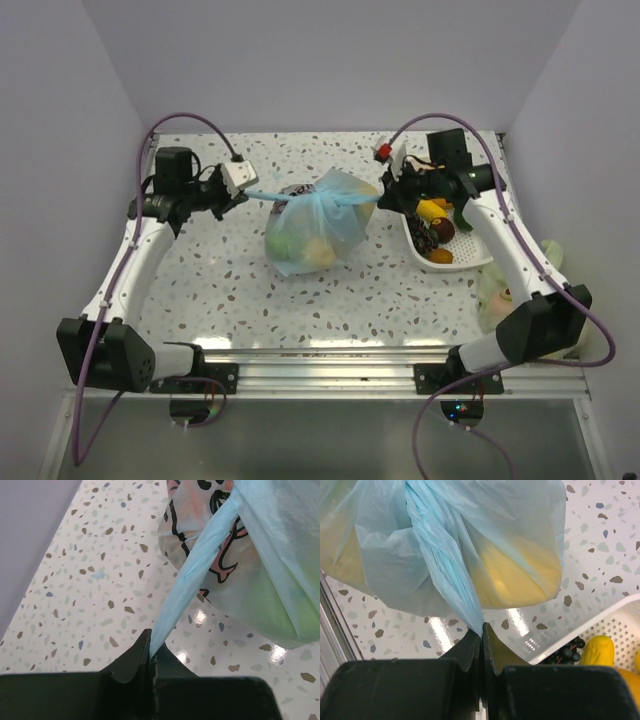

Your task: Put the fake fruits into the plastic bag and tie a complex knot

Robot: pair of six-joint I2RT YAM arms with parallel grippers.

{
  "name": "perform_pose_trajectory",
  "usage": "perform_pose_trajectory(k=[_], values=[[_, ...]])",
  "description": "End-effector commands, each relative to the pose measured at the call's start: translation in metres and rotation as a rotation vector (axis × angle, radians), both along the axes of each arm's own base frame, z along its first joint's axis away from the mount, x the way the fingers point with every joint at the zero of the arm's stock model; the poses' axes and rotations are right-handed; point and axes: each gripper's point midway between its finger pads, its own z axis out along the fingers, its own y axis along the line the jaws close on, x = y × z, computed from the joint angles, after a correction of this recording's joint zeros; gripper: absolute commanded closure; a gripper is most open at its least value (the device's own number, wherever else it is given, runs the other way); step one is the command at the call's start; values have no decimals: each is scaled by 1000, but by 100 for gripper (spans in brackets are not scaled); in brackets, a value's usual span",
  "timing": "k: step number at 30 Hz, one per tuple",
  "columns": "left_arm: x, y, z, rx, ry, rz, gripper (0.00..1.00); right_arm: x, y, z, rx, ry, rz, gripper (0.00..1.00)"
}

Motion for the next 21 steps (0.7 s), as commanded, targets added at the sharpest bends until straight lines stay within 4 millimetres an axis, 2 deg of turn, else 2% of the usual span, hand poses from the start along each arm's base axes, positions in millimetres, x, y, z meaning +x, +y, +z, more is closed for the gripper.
perform_pose_trajectory(k=[1, 3, 4, 6, 7, 8, 9, 10, 11, 12, 14, 16, 17, 19, 20, 21], values=[[29, 30, 8, 59, 16, 181, 100, 30, 15, -3, -53, 19, -101, 100], [38, 26, 10, 76, -5, 182, 100, 46, 29, -5, -54, 14, -106, 100], [41, 21, 3, 97, 3, 177, 100, 58, 44, -9, -48, 21, -99, 100], [48, 16, 1, 103, -7, 171, 100, 71, 55, -10, -32, 21, -108, 100], [50, 11, -7, 94, 12, 163, 100, 83, 66, -13, -13, 30, -114, 100], [53, 8, -8, 70, 22, 167, 100, 88, 72, -12, 0, 29, -114, 100], [54, 1, -19, 52, 57, 146, 100, 92, 81, -10, 29, 39, -106, 100], [54, -4, -25, 42, 82, 135, 100, 98, 87, -17, 38, 47, -105, 100], [56, -9, -30, 21, 104, 142, 100, 101, 92, -21, 40, 51, -102, 100], [55, -15, -44, 17, 141, 132, 100, 100, 97, -27, 45, 65, -90, 100], [57, -19, -54, 9, 165, 137, 100, 102, 100, -41, 49, 92, -94, 100], [58, -21, -67, 7, 198, 140, 100, 95, 102, -57, 60, 148, -93, 99], [58, -21, -69, 5, 206, 144, 100, 91, 103, -58, 68, 158, -89, 94], [58, -21, -69, 2, 212, 151, 91, 83, 100, -61, 71, 172, -85, 71], [58, -22, -67, -3, 212, 155, 85, 81, 100, -59, 78, 166, -82, 58], [58, -22, -62, -10, 201, 160, 71, 77, 98, -50, 83, 143, -83, 43]])
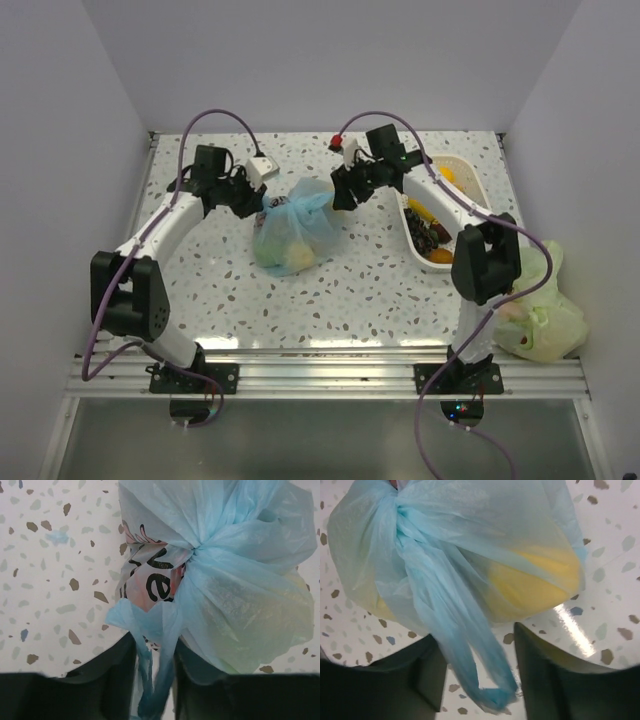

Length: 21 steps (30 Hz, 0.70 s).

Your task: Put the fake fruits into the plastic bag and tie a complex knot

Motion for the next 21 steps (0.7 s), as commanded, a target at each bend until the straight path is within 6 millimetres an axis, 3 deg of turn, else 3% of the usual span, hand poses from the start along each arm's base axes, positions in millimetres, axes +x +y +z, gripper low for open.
perform_pose_trajectory(k=[1, 2, 3, 5, 6, 9, 14, 17, 21], values=[[7, -8, 23, -57, -51, 21, 62, -8, 3, 37, 68, -76, 4, 36], [8, -7, 30, -66, -58, 32, 46, -9, 1, 43, 67, -92, -3, 31], [8, -5, 36, -64, -68, 49, 40, -10, -1, 57, 72, -121, -4, 21], [7, -3, 46, -69, -65, 74, 31, -13, -8, 71, 70, -141, -16, 10], [8, 0, 59, -67, -91, 90, 26, -14, -17, 87, 80, -172, -35, 4], [3, 6, 86, -79, -120, 123, 0, -13, -39, 111, 104, -205, -85, 2], [-10, 20, 132, -134, -156, 192, 0, -27, -89, 150, 134, -231, -198, 1], [-22, 27, 151, -152, -128, 263, 0, -41, -121, 152, 74, -225, -302, 1], [-47, 30, 161, -175, -96, 308, 0, -72, -150, 136, -21, -161, -392, 1]])
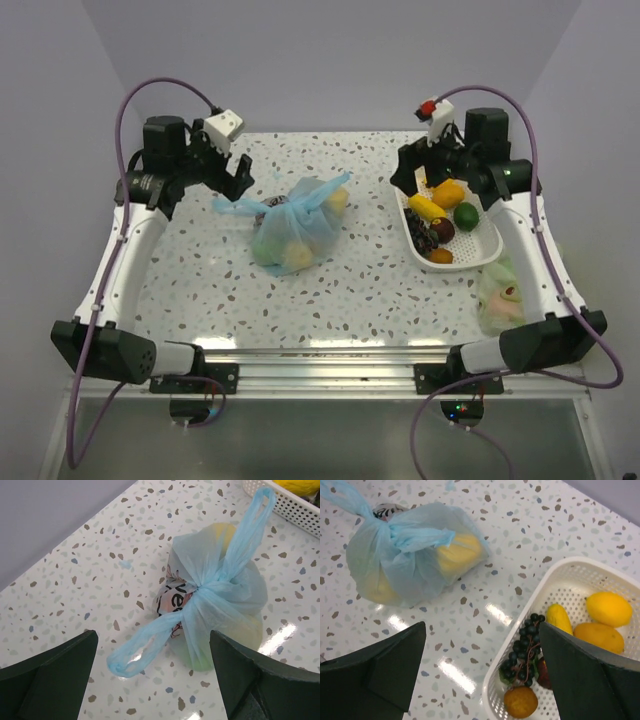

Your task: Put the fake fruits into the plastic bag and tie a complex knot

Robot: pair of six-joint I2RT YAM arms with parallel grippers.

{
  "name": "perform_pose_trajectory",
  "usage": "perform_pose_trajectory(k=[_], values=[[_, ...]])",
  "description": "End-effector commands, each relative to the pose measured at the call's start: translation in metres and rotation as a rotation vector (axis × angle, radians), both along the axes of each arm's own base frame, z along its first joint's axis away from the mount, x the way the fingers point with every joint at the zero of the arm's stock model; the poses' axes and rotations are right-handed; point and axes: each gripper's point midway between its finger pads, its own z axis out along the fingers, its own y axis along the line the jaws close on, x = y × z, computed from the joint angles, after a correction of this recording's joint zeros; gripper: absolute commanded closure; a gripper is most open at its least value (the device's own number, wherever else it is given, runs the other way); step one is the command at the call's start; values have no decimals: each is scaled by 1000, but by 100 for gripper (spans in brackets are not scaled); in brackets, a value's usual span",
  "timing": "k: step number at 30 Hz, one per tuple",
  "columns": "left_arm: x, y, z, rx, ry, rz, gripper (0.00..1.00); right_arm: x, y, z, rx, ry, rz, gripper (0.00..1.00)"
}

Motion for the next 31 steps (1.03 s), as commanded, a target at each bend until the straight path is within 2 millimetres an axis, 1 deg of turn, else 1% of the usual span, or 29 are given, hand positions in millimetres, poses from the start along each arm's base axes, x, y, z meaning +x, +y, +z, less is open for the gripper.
perform_pose_trajectory(k=[1, 2, 3, 4, 5, 6, 7, 8, 9, 10, 11, 12, 13, 14, 15, 16, 17, 18, 19, 22, 25, 28, 31], values=[[-31, 8, 5, -54, 82, 85, 0, -42, -19, -30, -63, 155, -82, 1], [-34, 9, -3, -84, 103, 124, 0, -49, -24, -33, -71, 166, -106, 1], [-41, 12, 2, -99, 80, 147, 0, -62, -27, -42, -58, 194, -133, 1], [-43, 13, -1, -108, 79, 161, 0, -68, -27, -45, -48, 194, -142, 1], [-48, 14, -15, -119, 118, 185, 0, -73, -28, -48, -40, 195, -153, 1], [-51, 18, -19, -116, 121, 212, 0, -84, -30, -59, -27, 210, -171, 1], [-52, 21, -26, -111, 139, 230, 0, -85, -32, -61, -20, 195, -184, 1], [-57, 24, -40, -102, 172, 254, 0, -88, -34, -68, -14, 204, -207, 1], [-57, 32, -49, -82, 183, 298, 0, -97, -36, -80, -15, 219, -215, 1], [-60, 34, -56, -70, 200, 309, 0, -99, -37, -86, -15, 228, -225, 1], [-65, 37, -72, -39, 223, 308, 0, -102, -39, -92, -12, 241, -241, 1], [-69, 40, -74, -30, 213, 315, 0, -107, -42, -106, -29, 268, -255, 1], [-69, 41, -76, -30, 196, 317, 0, -111, -43, -107, -25, 258, -253, 1], [-76, 43, -83, -24, 196, 316, 0, -113, -42, -111, -24, 256, -248, 2], [-79, 43, -85, -25, 190, 313, 0, -116, -41, -118, -14, 257, -240, 1], [-79, 43, -85, -27, 179, 314, 0, -118, -39, -115, 1, 238, -236, 1], [-82, 44, -90, -22, 182, 317, 0, -121, -37, -122, 17, 253, -234, 1], [-83, 44, -92, -22, 183, 317, 0, -120, -33, -119, 34, 237, -219, 2], [-84, 45, -98, -21, 198, 321, 0, -121, -30, -120, 61, 249, -225, 1], [-87, 47, -109, -11, 221, 332, 0, -126, -23, -122, 91, 263, -185, 1], [-88, 45, -116, -15, 231, 324, 0, -128, -25, -123, 82, 248, -183, 1], [-89, 42, -118, -20, 229, 307, 0, -129, -24, -126, 82, 252, -173, 1], [-88, 41, -111, -28, 202, 294, 0, -129, -22, -124, 88, 252, -169, 1]])
